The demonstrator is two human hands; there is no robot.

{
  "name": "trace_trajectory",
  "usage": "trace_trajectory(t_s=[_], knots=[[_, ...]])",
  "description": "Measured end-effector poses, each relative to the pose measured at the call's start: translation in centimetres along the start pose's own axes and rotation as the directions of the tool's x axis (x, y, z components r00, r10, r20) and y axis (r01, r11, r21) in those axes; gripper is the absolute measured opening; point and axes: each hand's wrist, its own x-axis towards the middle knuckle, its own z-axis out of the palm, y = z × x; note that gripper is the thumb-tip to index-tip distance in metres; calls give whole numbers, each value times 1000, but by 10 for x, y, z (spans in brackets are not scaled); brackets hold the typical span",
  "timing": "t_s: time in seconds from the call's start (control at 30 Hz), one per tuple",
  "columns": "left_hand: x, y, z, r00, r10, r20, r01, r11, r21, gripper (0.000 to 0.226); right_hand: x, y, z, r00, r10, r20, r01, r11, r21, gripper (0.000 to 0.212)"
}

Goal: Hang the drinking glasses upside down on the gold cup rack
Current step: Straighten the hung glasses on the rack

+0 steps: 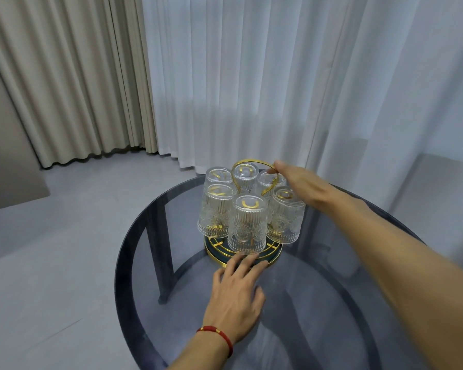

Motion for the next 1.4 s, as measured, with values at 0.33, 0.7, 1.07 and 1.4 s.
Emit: trace_trajectory(t_s=[0.33, 0.7, 1.07, 1.4], knots=[[-1, 0, 0, 1000, -3, 8, 3, 1000, 3, 51, 19, 11, -13, 999, 28, 15, -27, 995, -93, 84], [0, 0, 1, 1000, -14, 13, 15, 1000, -8, 50, 22, 17, -12, 999, 2, -35, -8, 984, -176, 79], [0, 1, -2, 1000, -15, 3, 15, 1000, -16, 50, 25, 24, -18, 1000, -19, -3, 18, 984, -177, 79], [1, 1, -2, 1000, -17, -3, 17, 999, -27, 48, 24, 27, -18, 999, -30, -24, 27, 992, -124, 72]])
